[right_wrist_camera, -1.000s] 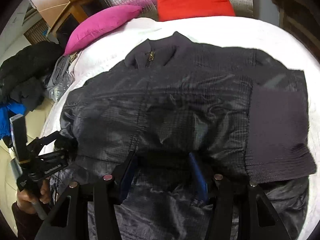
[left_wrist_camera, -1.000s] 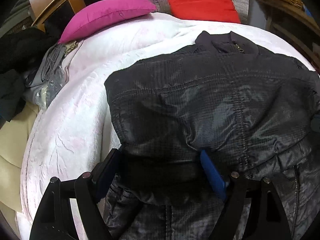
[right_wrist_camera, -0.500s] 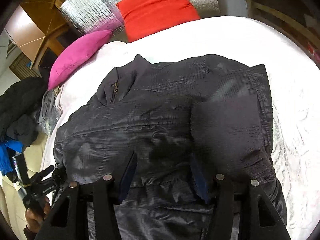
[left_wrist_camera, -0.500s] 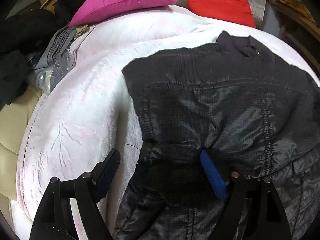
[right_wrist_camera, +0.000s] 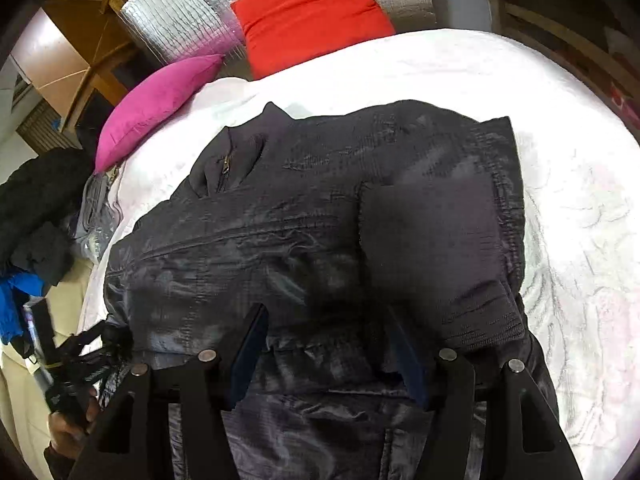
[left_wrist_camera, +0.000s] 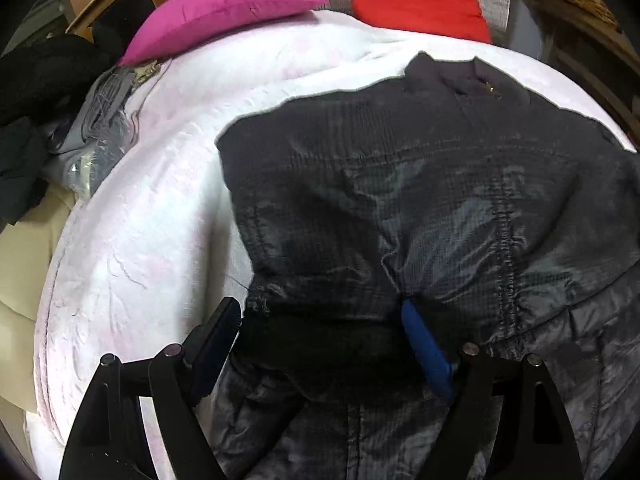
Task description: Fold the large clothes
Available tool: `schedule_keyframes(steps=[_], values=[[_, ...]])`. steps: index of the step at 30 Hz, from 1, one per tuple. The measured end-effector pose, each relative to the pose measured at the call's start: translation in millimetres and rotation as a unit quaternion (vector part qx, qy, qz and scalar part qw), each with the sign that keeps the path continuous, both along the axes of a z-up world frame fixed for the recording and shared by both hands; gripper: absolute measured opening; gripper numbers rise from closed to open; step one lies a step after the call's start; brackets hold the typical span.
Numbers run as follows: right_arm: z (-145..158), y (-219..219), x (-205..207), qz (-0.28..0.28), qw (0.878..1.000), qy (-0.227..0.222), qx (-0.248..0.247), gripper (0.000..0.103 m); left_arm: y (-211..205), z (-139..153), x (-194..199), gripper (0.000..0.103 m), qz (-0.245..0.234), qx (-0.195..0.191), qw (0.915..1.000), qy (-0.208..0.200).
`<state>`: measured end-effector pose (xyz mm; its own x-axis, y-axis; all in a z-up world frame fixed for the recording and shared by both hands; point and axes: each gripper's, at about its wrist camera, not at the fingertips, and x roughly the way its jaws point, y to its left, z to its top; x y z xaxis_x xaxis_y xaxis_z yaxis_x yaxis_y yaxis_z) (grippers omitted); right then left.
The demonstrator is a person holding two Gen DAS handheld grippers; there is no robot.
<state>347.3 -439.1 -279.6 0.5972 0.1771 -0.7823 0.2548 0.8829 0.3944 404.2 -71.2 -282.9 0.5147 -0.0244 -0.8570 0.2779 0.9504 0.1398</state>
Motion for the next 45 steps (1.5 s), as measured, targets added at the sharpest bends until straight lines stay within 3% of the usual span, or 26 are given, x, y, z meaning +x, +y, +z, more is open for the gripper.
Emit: schedule_keyframes(steps=[13,22,31,39,45], values=[[28,-32,-80,-0.024,0.998,-0.058,0.031,0.065,26,26,-30,0.083,0.015,-0.064,0.9976,-0.023],[11,-47,-152,-0.054,0.996,-0.054,0.054,0.065,52,22,-68,0.083,0.001,-0.055,0.9974,-0.046],[-12,-71,-223,-0.118,0.987,-0.051,0.100,0.068,104,7,-139,0.083,0.038,-0.080,0.9950,-0.047],[-36,-65,-227,-0.115,0.985,-0.009,0.126,0.068,133,-7,-184,0.083,0.040,-0.119,0.9920,-0.015],[-43,-48,-223,-0.095,0.989,0.010,0.117,0.071,134,-17,-207,0.083,0.011,-0.139,0.9901,0.018]])
